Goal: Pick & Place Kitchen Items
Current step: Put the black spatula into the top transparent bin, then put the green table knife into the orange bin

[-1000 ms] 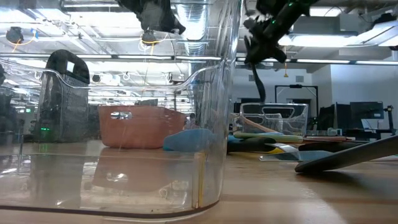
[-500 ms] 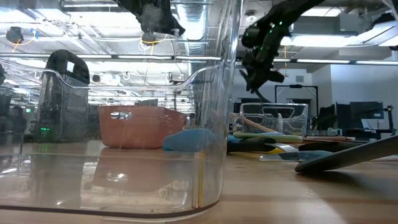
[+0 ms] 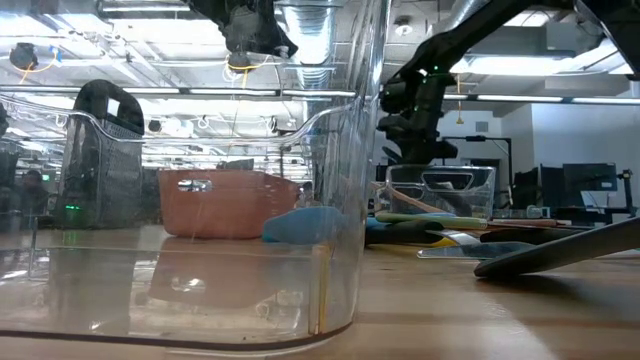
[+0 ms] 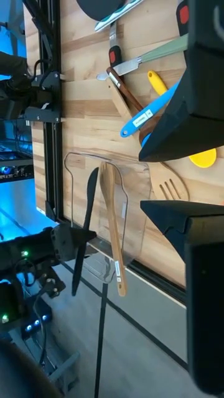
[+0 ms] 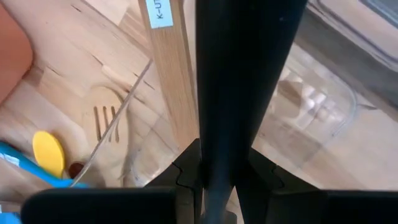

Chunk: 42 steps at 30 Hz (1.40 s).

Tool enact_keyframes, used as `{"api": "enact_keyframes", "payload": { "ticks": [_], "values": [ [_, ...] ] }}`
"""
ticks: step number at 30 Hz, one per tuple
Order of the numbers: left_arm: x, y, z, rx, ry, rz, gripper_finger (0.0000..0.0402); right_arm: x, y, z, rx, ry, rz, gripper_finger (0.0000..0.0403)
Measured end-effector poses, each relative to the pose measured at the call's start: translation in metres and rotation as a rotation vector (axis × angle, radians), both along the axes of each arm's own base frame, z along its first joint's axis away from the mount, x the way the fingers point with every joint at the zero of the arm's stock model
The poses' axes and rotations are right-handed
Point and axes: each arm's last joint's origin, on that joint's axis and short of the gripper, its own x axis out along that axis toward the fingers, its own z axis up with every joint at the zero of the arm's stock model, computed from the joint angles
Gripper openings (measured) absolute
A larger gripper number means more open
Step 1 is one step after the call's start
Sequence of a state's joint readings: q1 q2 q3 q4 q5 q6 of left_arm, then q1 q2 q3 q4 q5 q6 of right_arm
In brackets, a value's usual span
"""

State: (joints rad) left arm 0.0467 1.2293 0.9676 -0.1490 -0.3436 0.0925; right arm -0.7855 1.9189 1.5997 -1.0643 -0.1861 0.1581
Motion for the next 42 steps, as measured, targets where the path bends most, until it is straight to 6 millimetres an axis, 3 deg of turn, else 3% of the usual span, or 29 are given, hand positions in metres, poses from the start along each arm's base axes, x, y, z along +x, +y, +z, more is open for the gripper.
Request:
{"api": "enact_keyframes", "payload": {
  "ticks": [3,12,17,23,30,37,42],
  "values": [
    [0.000,0.000,0.000,0.000,0.000,0.000,0.0095,0.000,0.000,-0.001,0.001,0.002,0.000,0.0070],
    [0.000,0.000,0.000,-0.003,-0.002,0.002,0.0095,-0.001,0.000,0.001,-0.016,-0.003,0.039,0.0200],
    [0.000,0.000,0.000,-0.004,-0.002,0.002,0.0095,-0.004,-0.002,0.008,-0.002,0.011,0.016,0.0217],
    [0.000,0.000,0.000,-0.004,-0.002,0.002,0.0095,-0.004,-0.003,0.045,-0.020,-0.005,0.023,0.0186],
    [0.000,0.000,0.000,-0.004,-0.002,0.002,0.0095,-0.003,0.005,0.106,-0.105,-0.059,0.123,0.0110],
    [0.000,0.000,0.000,-0.004,-0.002,0.001,0.0095,-0.006,0.046,0.143,-0.161,-0.055,0.410,0.0010],
    [0.000,0.000,0.000,-0.004,-0.002,0.001,0.0095,-0.021,0.087,0.176,-0.227,-0.106,0.498,0.0011]
  ]
}}
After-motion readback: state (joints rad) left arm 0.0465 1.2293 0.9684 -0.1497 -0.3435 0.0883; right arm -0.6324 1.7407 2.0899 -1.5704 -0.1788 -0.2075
